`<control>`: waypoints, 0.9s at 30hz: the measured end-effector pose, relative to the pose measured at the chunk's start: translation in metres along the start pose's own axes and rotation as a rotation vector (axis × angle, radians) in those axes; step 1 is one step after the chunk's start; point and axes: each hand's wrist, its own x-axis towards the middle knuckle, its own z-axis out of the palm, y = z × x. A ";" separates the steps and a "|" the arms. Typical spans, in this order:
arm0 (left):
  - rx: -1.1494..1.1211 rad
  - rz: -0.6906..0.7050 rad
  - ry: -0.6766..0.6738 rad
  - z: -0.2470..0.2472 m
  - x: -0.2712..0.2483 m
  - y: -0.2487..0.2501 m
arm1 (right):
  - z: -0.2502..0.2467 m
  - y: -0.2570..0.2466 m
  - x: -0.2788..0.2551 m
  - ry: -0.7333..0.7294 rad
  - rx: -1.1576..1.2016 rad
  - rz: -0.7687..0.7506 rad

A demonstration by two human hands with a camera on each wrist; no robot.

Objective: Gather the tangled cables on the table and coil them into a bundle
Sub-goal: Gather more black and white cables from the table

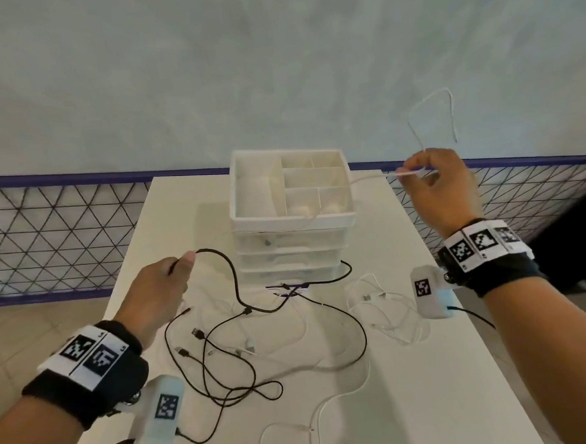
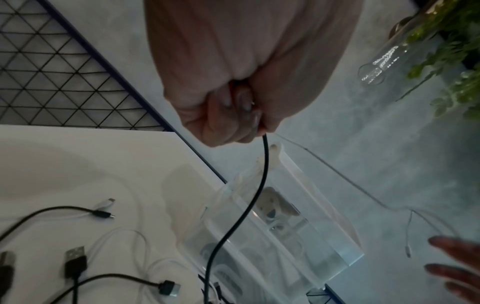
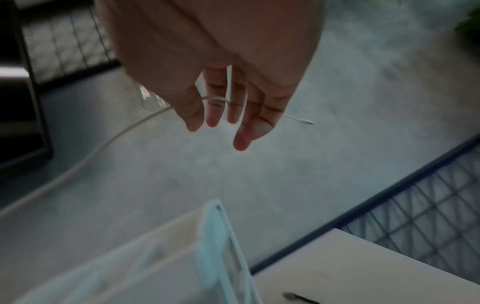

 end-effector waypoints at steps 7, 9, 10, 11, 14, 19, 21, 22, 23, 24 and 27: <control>-0.292 -0.143 -0.274 0.020 -0.013 0.008 | 0.040 0.091 -0.035 -0.500 -0.205 0.278; -0.342 -0.167 -0.290 0.030 -0.019 0.009 | 0.054 0.115 -0.067 -0.514 -0.399 0.332; -0.360 -0.179 -0.288 0.034 -0.022 0.010 | 0.062 0.128 -0.087 -0.583 -0.503 0.338; -0.380 -0.189 -0.288 0.038 -0.024 0.012 | 0.069 0.140 -0.108 -0.674 -0.582 0.333; -0.459 -0.190 -0.322 0.045 -0.027 0.019 | 0.079 0.159 -0.151 -0.786 -0.694 0.334; -0.507 -0.134 -0.364 0.046 -0.029 0.041 | 0.074 0.136 -0.136 -0.656 -0.608 0.282; -0.549 -0.114 -0.324 0.044 -0.029 0.050 | 0.062 0.115 -0.115 -0.623 -0.522 0.202; -0.580 -0.110 -0.299 0.043 -0.028 0.055 | 0.054 0.103 -0.104 -0.585 -0.450 0.169; -0.611 -0.107 -0.278 0.042 -0.028 0.060 | 0.046 0.090 -0.093 -0.533 -0.362 0.139; -0.637 -0.104 -0.266 0.042 -0.027 0.065 | 0.037 0.077 -0.083 -0.480 -0.275 0.112; -0.695 -0.090 -0.270 0.045 -0.028 0.079 | 0.019 0.045 -0.064 -0.419 -0.073 0.062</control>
